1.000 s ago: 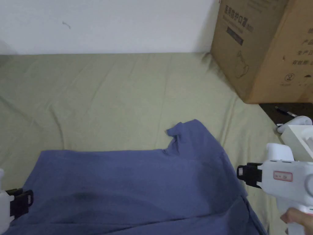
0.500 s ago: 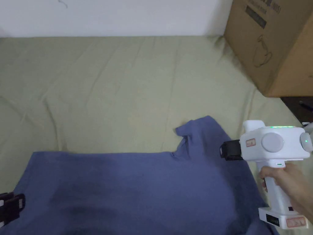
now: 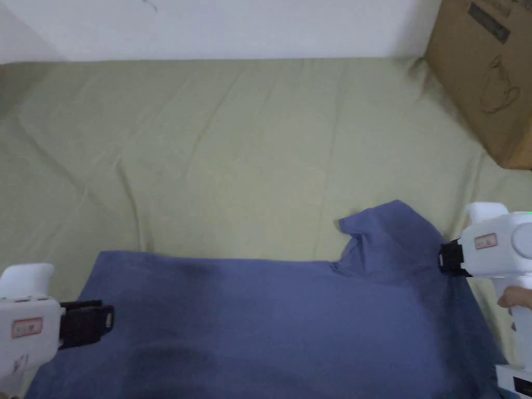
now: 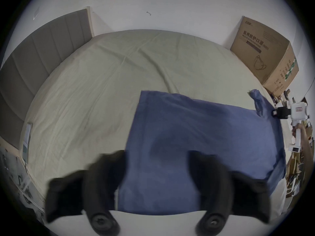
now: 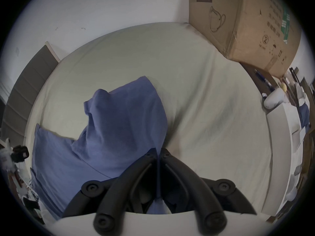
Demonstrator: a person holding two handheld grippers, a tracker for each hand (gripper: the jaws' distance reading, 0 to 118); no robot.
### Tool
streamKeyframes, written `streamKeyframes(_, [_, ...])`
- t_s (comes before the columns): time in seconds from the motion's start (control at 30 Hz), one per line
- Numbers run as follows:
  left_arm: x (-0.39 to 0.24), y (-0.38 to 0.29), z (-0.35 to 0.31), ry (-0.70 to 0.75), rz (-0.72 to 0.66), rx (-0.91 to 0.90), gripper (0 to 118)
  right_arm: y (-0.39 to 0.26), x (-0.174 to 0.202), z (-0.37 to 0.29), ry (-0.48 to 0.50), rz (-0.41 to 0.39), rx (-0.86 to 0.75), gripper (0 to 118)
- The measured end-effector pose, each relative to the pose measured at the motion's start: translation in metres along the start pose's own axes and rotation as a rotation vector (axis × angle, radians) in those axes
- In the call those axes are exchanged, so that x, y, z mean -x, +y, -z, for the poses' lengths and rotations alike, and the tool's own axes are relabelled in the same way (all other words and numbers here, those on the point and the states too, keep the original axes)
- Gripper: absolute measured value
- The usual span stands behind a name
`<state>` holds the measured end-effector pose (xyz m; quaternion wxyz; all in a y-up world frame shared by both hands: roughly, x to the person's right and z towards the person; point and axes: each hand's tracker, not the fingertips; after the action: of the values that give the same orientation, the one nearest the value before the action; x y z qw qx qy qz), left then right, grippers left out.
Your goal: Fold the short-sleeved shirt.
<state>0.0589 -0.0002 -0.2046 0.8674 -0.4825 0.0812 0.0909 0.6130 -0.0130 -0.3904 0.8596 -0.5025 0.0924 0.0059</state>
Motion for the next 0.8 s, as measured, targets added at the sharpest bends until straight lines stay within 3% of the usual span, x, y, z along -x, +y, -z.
streamKeyframes(0.03, [0.000,0.009,0.006,0.033,0.013,-0.001,91,0.001,0.000,-0.003,0.005,-0.003,-0.004,2])
streamKeyframes(0.07, [0.000,0.019,0.013,0.072,0.015,-0.026,97,0.002,0.000,-0.006,0.017,-0.001,-0.009,2])
streamKeyframes(0.4, [-0.006,0.097,0.105,0.033,-0.056,0.019,96,0.006,0.009,-0.008,0.007,-0.059,-0.016,2])
streamKeyframes(0.47, [-0.011,0.091,0.126,0.053,-0.053,0.120,86,0.004,0.007,-0.004,0.005,-0.053,-0.007,2])
streamKeyframes(0.53, [-0.018,0.085,0.123,0.086,-0.017,0.048,78,0.004,0.008,-0.004,0.008,-0.052,-0.003,2])
streamKeyframes(0.63, [-0.032,0.077,0.097,0.081,0.018,0.027,35,0.006,0.009,-0.005,0.004,-0.068,-0.002,2])
streamKeyframes(0.67, [-0.031,0.078,0.095,0.078,0.007,0.023,7,0.007,0.009,-0.007,0.004,-0.067,-0.003,2])
streamKeyframes(0.8, [-0.028,0.085,0.100,0.076,-0.030,0.022,4,0.011,0.009,-0.021,0.029,-0.042,-0.025,2])
